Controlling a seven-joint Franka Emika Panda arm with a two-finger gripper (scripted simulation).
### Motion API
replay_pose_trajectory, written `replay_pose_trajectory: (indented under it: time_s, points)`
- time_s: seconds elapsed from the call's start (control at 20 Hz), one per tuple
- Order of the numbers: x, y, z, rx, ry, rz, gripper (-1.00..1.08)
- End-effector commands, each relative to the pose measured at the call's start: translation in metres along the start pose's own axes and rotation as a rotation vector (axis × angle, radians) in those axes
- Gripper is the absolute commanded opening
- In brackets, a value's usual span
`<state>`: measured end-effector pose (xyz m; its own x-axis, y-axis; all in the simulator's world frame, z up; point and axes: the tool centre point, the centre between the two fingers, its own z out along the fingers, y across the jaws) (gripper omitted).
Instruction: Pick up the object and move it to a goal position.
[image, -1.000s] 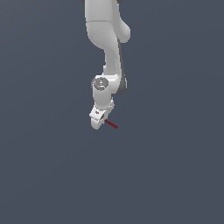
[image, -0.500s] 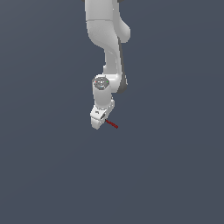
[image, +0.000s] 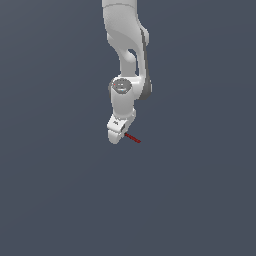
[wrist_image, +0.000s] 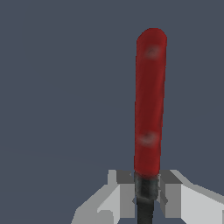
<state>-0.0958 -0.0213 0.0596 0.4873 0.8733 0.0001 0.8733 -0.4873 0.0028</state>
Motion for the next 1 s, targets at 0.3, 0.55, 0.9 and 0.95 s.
replay_pose_trajectory:
  time_s: [0.3,0.55,0.9,0.95]
  points:
    - [0.044,-0.009,-0.075,0.0,0.0,-0.002,-1.0]
    - [0.073,-0.015,-0.125,0.001,0.0,-0.003,-1.0]
    - [0.112,-0.022,-0.193,0.001,0.0,-0.003,-1.0]
    - [0.118,-0.022,-0.203,0.001,0.0,-0.003,-1.0]
